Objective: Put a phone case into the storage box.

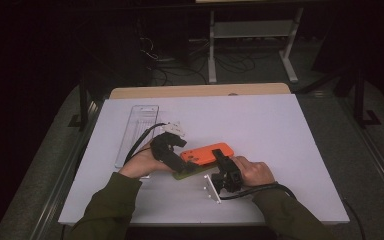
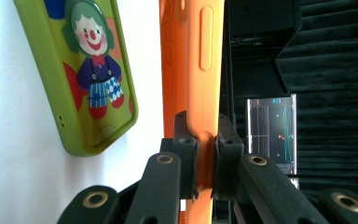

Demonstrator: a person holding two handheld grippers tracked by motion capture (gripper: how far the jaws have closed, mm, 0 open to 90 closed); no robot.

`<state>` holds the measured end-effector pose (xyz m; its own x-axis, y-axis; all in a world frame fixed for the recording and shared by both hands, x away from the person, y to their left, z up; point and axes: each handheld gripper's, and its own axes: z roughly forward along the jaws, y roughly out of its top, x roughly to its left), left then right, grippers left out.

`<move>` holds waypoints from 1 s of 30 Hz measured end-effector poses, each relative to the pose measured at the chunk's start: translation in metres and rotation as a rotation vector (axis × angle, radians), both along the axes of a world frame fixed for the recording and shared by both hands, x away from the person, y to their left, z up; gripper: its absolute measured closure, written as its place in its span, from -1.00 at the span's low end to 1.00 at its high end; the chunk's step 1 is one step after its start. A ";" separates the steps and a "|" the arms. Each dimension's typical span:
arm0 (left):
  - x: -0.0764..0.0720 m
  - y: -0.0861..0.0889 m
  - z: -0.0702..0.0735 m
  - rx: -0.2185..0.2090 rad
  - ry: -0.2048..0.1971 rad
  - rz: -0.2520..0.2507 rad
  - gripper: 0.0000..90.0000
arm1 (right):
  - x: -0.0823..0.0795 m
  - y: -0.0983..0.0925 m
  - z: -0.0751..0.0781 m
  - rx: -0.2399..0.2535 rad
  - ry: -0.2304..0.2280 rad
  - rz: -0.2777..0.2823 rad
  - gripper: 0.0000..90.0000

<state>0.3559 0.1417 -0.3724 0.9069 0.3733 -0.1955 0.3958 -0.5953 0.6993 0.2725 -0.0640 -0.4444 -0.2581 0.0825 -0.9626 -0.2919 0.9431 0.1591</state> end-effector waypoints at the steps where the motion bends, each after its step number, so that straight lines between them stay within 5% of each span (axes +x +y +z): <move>1: 0.000 0.001 0.000 0.000 0.002 0.002 -1.00 | 0.001 -0.001 0.001 -0.002 0.002 -0.004 0.81; 9: 0.004 0.011 0.001 0.010 -0.007 0.025 -1.00 | 0.005 -0.006 0.002 0.046 0.016 -0.026 0.81; 12: 0.004 0.013 0.002 0.000 -0.005 0.037 -1.00 | 0.006 -0.008 0.004 0.094 0.083 -0.053 0.81; 17: 0.005 0.015 0.003 -0.002 -0.007 0.039 -1.00 | 0.011 -0.013 0.011 0.147 0.124 -0.066 0.81; 25: 0.005 0.015 0.003 -0.002 -0.010 0.044 -1.00 | 0.017 -0.020 0.021 0.311 0.234 -0.097 0.81; 30: 0.005 0.014 0.003 -0.013 -0.016 0.053 -1.00 | 0.019 -0.022 0.025 0.462 0.343 -0.139 0.81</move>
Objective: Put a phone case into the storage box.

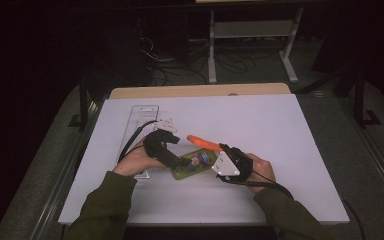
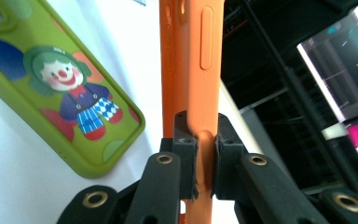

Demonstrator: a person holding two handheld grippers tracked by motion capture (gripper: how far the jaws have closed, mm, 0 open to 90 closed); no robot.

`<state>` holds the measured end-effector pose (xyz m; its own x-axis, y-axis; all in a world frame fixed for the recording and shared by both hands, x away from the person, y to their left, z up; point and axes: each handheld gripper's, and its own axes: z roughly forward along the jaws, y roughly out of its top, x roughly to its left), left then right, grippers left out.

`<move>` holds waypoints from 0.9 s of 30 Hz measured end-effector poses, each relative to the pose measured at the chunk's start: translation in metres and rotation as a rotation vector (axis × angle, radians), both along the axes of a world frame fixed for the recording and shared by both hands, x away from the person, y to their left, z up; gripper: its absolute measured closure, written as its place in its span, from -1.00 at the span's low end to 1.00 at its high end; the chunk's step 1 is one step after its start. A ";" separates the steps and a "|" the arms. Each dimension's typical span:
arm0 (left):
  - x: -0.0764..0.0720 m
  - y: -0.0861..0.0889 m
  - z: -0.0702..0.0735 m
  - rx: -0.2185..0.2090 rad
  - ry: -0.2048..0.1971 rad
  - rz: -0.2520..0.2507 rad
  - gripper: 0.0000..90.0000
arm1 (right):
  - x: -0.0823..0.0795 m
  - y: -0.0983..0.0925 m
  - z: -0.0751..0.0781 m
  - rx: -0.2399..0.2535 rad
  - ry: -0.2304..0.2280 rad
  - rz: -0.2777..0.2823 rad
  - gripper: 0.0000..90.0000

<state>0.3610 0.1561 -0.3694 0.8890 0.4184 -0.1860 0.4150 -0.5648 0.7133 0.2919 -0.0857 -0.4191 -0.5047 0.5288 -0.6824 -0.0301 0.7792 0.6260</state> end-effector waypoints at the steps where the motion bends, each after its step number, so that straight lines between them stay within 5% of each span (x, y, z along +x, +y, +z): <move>1: 0.001 0.000 0.000 0.006 -0.011 -0.008 -1.00 | 0.001 -0.001 0.001 0.015 0.019 -0.001 0.81; 15: 0.001 0.001 0.001 0.011 -0.010 0.012 -1.00 | 0.014 -0.013 0.012 0.351 0.278 -0.063 0.81; 27: 0.003 0.003 0.004 -0.019 -0.022 0.056 -1.00 | 0.025 -0.030 0.015 0.619 0.442 -0.088 0.81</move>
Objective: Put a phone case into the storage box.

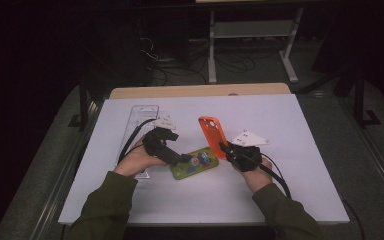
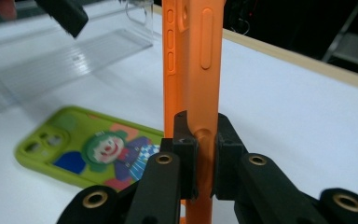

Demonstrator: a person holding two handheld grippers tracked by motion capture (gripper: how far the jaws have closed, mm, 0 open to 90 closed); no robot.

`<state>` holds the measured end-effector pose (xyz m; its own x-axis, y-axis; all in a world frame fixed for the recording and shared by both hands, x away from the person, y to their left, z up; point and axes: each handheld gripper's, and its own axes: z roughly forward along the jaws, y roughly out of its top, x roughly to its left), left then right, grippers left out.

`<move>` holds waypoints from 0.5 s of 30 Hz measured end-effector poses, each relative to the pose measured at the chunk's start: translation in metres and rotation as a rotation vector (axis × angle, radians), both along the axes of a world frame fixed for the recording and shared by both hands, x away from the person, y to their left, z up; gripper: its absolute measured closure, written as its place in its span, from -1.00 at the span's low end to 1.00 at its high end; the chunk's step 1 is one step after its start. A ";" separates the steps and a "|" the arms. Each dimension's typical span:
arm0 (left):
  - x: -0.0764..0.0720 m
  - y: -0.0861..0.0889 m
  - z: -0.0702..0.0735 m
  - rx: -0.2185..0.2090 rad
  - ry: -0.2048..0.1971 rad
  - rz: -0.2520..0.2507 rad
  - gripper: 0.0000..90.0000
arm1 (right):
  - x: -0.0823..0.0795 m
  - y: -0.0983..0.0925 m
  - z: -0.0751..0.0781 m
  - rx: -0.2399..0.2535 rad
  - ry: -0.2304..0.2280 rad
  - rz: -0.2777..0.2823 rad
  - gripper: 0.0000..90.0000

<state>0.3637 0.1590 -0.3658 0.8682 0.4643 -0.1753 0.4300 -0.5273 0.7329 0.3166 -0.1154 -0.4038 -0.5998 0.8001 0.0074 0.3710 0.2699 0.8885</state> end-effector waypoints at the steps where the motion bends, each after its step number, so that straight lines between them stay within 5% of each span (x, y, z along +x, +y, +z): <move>1: 0.000 0.000 0.000 0.000 -0.005 0.000 -1.00 | 0.001 -0.001 0.000 0.014 0.007 -0.005 0.81; 7: 0.001 0.000 0.002 -0.018 -0.018 0.009 -1.00 | 0.004 -0.008 -0.002 0.120 0.059 -0.028 0.81; 15: 0.001 -0.008 0.006 -0.078 -0.019 0.043 -1.00 | 0.002 -0.005 -0.002 0.112 0.045 -0.035 0.81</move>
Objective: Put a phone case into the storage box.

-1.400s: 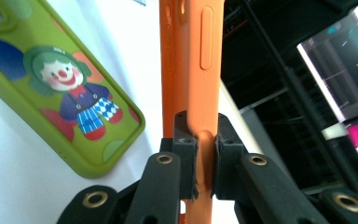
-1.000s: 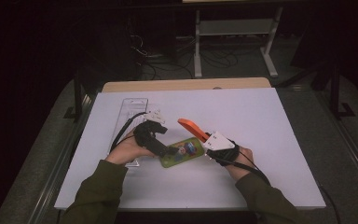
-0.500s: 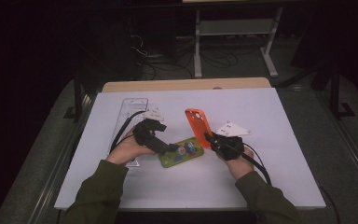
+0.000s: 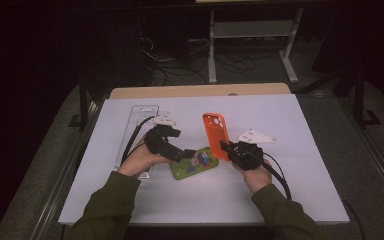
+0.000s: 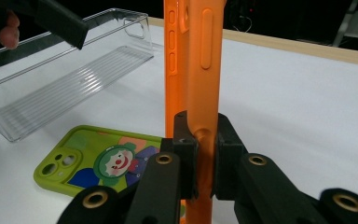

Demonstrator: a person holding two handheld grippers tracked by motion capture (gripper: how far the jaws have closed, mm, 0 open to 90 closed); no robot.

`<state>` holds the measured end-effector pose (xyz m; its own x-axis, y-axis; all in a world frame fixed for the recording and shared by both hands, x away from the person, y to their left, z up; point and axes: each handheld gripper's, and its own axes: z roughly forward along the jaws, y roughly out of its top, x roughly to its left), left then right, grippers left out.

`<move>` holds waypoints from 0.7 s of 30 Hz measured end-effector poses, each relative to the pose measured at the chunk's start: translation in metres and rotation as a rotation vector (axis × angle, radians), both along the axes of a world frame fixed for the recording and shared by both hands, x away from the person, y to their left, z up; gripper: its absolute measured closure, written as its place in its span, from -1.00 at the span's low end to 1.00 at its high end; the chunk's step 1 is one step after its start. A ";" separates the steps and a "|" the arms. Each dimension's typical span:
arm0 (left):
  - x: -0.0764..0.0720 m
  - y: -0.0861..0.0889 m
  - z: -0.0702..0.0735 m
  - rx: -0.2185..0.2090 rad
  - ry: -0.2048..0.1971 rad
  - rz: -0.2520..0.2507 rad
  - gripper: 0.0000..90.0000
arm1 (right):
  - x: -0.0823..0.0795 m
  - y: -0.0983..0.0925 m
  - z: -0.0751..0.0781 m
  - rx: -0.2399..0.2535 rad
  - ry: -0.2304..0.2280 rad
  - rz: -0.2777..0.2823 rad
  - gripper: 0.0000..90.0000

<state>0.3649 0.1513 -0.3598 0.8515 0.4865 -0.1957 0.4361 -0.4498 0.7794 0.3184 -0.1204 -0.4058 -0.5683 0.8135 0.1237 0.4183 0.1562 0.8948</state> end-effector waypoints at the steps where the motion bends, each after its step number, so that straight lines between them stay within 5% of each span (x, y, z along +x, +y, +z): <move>1: 0.000 -0.001 0.000 -0.004 -0.007 -0.001 -1.00 | 0.000 0.000 0.000 0.001 -0.005 0.001 0.81; 21: 0.014 -0.034 0.015 -0.113 -0.047 0.066 -1.00 | -0.002 0.007 0.002 -0.021 -0.037 0.007 0.81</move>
